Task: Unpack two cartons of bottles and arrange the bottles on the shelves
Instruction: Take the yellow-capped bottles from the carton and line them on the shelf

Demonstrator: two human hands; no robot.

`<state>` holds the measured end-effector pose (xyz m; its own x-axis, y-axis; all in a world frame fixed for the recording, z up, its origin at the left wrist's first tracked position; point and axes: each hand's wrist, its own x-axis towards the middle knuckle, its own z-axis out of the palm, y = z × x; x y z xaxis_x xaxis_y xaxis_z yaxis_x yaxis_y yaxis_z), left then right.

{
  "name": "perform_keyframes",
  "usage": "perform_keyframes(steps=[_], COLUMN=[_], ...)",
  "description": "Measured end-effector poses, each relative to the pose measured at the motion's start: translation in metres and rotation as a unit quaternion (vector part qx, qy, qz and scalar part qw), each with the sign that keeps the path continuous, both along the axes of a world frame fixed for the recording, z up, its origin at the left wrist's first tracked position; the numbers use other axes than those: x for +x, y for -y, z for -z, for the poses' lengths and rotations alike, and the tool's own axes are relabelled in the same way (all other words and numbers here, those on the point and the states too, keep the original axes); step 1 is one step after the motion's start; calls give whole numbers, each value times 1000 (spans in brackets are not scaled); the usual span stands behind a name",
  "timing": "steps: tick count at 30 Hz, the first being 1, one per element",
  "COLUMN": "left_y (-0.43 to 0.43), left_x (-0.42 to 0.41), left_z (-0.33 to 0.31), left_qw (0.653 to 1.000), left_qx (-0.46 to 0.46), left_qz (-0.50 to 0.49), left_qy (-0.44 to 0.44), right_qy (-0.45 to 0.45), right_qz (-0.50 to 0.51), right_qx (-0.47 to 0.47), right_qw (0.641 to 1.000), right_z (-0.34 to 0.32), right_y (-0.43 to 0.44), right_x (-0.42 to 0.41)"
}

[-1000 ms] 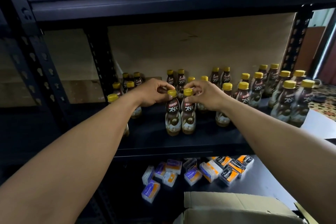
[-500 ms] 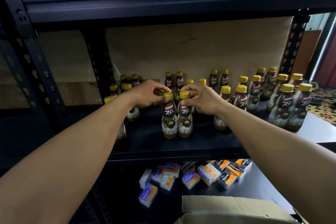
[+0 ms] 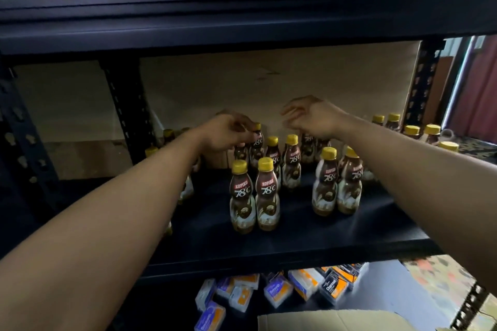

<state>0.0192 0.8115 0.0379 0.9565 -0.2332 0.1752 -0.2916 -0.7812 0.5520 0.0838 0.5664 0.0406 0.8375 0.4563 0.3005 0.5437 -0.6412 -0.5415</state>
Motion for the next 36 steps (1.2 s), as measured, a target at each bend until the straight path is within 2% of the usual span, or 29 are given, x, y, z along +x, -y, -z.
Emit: perform_keyframes(steps=[2,6,9,13,18,28,36], left_y=[8,17,25,38,32,-13,-37], left_x=[19,64,88,103,107,88,83], left_z=[2,17,28,37,43,41,47], left_qw=[999,999,997,996,998,999,998], left_qx=[32,37,78,81,60,25,-14], left_qz=[2,-4,1,11,4,-24,-46], left_qy=[8,-26,-21,-31,-21,-23,-29], right_qy=[-16,-51,-86,-115,-98,-123,-104], right_qz=[11,14,5,-2,-20,-66,-85], right_qx=[-31,-82,-100,-121,-96,-59,-67], right_qw=[999,995,991,986,990,989,989], right_z=[-4,3,14,29,37,36,35], right_y=[4,8,8,7,5,-27,-63], right_x=[19,51,69,80,85,82,74])
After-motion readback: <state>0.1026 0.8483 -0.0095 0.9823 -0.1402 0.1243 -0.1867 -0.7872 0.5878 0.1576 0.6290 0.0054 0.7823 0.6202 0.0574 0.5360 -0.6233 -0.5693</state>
